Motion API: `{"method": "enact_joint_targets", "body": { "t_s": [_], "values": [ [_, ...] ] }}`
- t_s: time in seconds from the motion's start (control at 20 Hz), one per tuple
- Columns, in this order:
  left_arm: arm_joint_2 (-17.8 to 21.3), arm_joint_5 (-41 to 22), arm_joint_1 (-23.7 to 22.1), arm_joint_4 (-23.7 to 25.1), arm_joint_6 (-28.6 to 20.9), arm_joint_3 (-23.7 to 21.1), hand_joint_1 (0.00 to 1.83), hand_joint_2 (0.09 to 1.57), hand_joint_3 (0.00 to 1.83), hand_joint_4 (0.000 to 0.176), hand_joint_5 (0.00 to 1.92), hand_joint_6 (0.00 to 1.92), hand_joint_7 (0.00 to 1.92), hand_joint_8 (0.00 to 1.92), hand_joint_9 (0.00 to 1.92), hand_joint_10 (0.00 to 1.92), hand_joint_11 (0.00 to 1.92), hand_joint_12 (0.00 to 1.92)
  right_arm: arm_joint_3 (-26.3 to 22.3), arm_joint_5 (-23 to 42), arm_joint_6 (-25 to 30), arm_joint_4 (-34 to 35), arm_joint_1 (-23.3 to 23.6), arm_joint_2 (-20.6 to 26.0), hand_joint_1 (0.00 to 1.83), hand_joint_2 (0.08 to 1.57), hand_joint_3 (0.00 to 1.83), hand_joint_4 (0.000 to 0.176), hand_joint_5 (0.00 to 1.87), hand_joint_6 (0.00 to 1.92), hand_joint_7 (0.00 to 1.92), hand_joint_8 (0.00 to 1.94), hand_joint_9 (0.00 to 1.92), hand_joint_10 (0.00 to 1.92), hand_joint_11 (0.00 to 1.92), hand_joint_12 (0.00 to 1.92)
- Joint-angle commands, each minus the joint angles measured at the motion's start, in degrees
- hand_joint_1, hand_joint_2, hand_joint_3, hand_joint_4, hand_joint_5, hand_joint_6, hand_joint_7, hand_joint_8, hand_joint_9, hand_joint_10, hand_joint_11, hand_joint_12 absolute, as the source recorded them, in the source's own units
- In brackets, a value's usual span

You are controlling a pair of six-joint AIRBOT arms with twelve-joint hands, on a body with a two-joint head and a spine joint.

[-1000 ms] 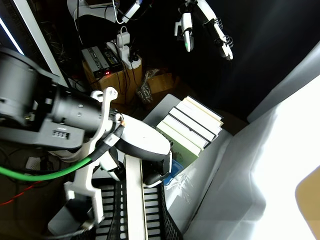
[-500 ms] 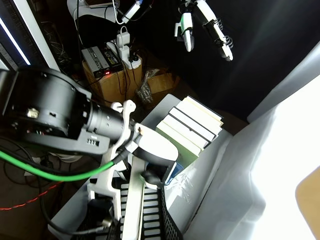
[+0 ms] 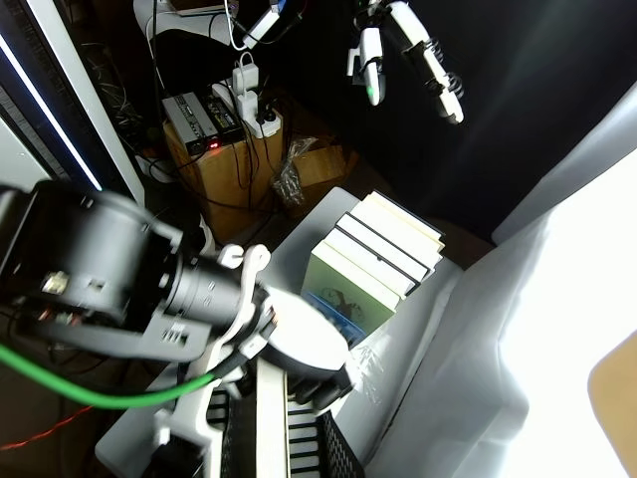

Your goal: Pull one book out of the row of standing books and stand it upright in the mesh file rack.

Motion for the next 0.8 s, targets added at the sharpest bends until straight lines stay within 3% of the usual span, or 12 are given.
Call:
{"method": "enact_joint_targets", "body": {
  "t_s": [0.0, 0.05, 0.1, 0.2, 0.25, 0.3, 0.45, 0.5, 0.6, 0.65, 0.7, 0.75],
  "values": [
    [0.2, -7.0, -0.3, -2.2, -0.3, 0.7, 1.07, 1.26, 0.00, 0.000, 0.10, 0.01, 0.00, 0.00, 0.00, 0.00, 0.00, 0.00, 0.7, -4.2, 0.2, -0.7, 0.2, 0.3, 1.34, 1.24, 0.00, 0.000, 0.75, 1.13, 0.76, 1.41, 0.66, 1.64, 0.46, 1.88],
    [0.0, -7.0, -0.3, -2.2, -0.3, 0.8, 1.06, 1.27, 0.00, 0.010, 0.08, 0.00, 0.00, 0.00, 0.00, 0.00, 0.00, 0.00, 1.1, -4.2, 0.2, -0.7, -0.1, 0.0, 1.32, 1.28, 0.00, 0.000, 0.68, 1.20, 0.69, 1.55, 0.57, 1.74, 0.43, 1.91],
    [-0.1, -7.0, -0.3, -2.2, -0.3, 1.0, 1.07, 1.27, 0.00, 0.000, 0.10, 0.01, 0.00, 0.00, 0.00, 0.00, 0.00, 0.00, 1.7, -4.2, 0.2, -0.7, -0.4, -0.4, 1.16, 1.29, 0.01, 0.000, 0.72, 1.31, 0.65, 1.60, 0.52, 1.70, 0.44, 1.92],
    [-0.6, -7.2, -0.3, -2.2, -0.3, 1.3, 1.03, 1.29, 0.01, 0.000, 0.10, 0.00, 0.00, 0.00, 0.00, 0.00, 0.00, 0.00, 2.7, -4.2, 0.3, -0.7, -1.2, -1.1, 1.16, 1.28, 0.00, 0.000, 0.80, 1.19, 0.61, 1.71, 0.47, 1.90, 0.58, 1.92],
    [-0.8, -7.4, -0.3, -2.2, -0.3, 1.5, 1.03, 1.29, 0.00, 0.000, 0.09, 0.00, 0.00, 0.00, 0.00, 0.00, 0.00, 0.00, 3.3, -4.2, 0.6, -0.7, -1.5, -1.3, 1.16, 1.27, 0.00, 0.000, 0.83, 1.26, 0.56, 1.62, 0.30, 1.74, 0.29, 1.92],
    [-1.0, -7.5, -0.3, -2.2, -0.3, 1.6, 1.02, 1.29, 0.00, 0.008, 0.09, 0.00, 0.00, 0.00, 0.00, 0.00, 0.00, 0.00, 3.6, -4.2, 0.7, -0.7, -1.8, -1.4, 1.13, 1.30, 0.01, 0.000, 0.77, 1.33, 0.56, 1.68, 0.38, 1.79, 0.42, 1.92],
    [-1.1, -7.9, -0.3, -2.2, -0.3, 1.6, 1.01, 1.29, 0.00, 0.010, 0.09, 0.00, 0.00, 0.00, 0.00, 0.00, 0.00, 0.00, 4.5, -4.2, 0.8, -0.8, -2.1, -1.8, 1.12, 1.30, 0.01, 0.000, 0.75, 1.35, 0.56, 1.69, 0.41, 1.80, 0.46, 1.92],
    [-1.1, -7.9, -0.3, -2.2, -0.3, 1.6, 0.98, 1.29, 0.00, 0.022, 0.07, 0.00, 0.00, 0.00, 0.00, 0.00, 0.00, 0.00, 4.9, -4.2, 1.0, -1.1, -2.1, -1.9, 1.16, 1.27, 0.00, 0.000, 0.83, 1.30, 0.59, 1.53, 0.39, 1.47, 0.26, 1.92],
    [-1.1, -8.0, -0.3, -2.2, -0.3, 1.7, 0.94, 1.28, 0.00, 0.023, 0.08, 0.00, 0.00, 0.00, 0.00, 0.00, 0.00, 0.00, 5.9, -4.5, 1.5, -1.5, -2.1, -2.3, 1.00, 1.28, 0.00, 0.000, 0.70, 1.42, 0.59, 0.86, 0.35, 1.19, 0.09, 1.92],
    [-1.2, -8.0, -0.3, -2.1, -0.3, 1.8, 0.93, 1.28, 0.00, 0.023, 0.06, 0.00, 0.00, 0.00, 0.00, 0.00, 0.00, 0.00, 6.4, -4.6, 1.8, -1.9, -2.1, -2.7, 1.14, 1.22, 0.00, 0.000, 0.77, 1.33, 0.79, 1.13, 0.69, 1.08, 0.51, 1.76],
    [-1.5, -8.1, -0.2, -2.1, -0.3, 2.0, 0.95, 1.28, 0.00, 0.026, 0.07, 0.00, 0.00, 0.00, 0.00, 0.00, 0.00, 0.00, 7.0, -4.6, 1.9, -2.1, -2.1, -3.1, 1.15, 1.25, 0.01, 0.000, 0.66, 1.40, 0.81, 1.31, 0.69, 1.03, 0.43, 1.67],
    [-1.6, -8.2, -0.2, -2.1, -0.3, 2.1, 0.95, 1.28, 0.00, 0.022, 0.07, 0.00, 0.00, 0.00, 0.00, 0.00, 0.00, 0.00, 7.1, -4.8, 1.9, -2.1, -2.1, -3.1, 1.24, 1.16, 0.00, 0.000, 0.58, 0.73, 0.66, 0.69, 0.53, 0.82, 0.14, 1.56]
  ]
}}
